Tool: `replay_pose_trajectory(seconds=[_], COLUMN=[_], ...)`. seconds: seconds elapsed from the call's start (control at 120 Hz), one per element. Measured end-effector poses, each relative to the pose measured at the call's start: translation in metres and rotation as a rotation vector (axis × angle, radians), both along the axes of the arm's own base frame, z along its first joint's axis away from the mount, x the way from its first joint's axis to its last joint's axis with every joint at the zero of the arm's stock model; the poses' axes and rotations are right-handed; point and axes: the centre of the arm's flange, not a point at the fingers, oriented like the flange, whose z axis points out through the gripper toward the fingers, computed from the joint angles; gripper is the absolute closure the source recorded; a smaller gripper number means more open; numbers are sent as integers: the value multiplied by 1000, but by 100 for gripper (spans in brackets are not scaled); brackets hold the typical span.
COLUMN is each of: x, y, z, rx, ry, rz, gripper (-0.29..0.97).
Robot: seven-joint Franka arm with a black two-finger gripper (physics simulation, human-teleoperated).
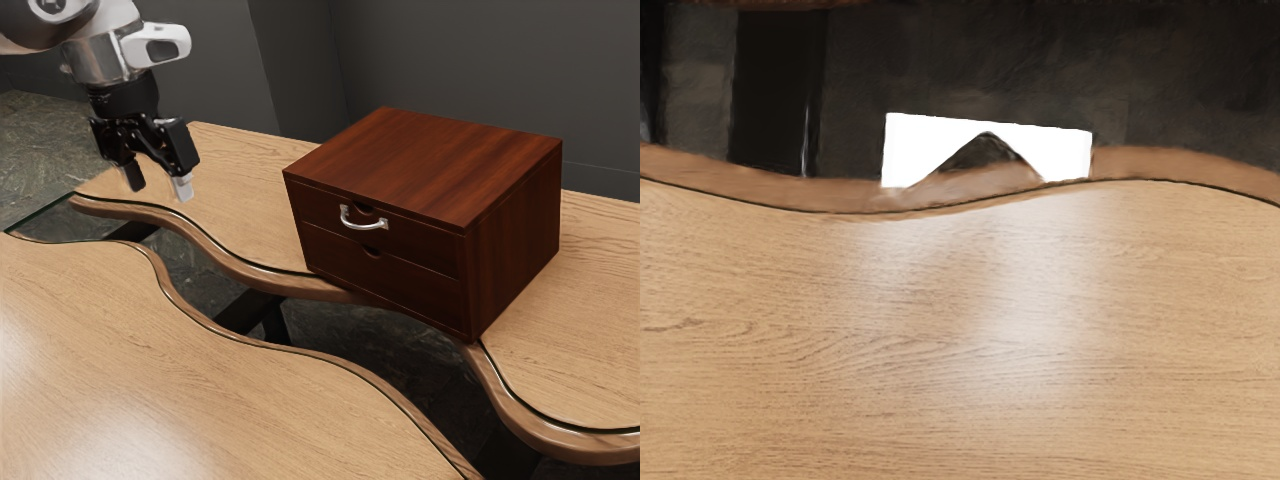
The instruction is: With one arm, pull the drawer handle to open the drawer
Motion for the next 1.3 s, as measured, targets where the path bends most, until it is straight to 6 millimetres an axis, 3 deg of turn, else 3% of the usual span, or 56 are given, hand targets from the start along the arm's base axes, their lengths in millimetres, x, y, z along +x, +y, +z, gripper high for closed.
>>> replay_pose_trajectory(seconds=[0.117, 0.217, 0.35, 0.417, 0.492, 0.575, 0.767, 0.983, 1.033, 1.183, 1.233, 1.3], x=[6, 11, 36, 31, 11, 15, 34, 68, 74, 79, 79, 82], y=[7, -2, -7, -44, -83, -106, -80, -71, -85, -161, -168, -160], z=[-3, -10, -47, -43, -58, -71, -72, -100, -103, -105, -107, -112], rx=[14, -15, -61, -44, -50, -39, -84, -98, -110, -171, -184, -191], ry=[-22, -16, 30, -14, -71, -141, -273, -327, -335, -337, -333, -331], rz=[12, 75, 353, 457, 569, 724, 1185, 1517, 1546, 1556, 1582, 1640], gripper=[2, 2, 5, 6, 6, 7, 7, 8, 8, 9, 9, 10])
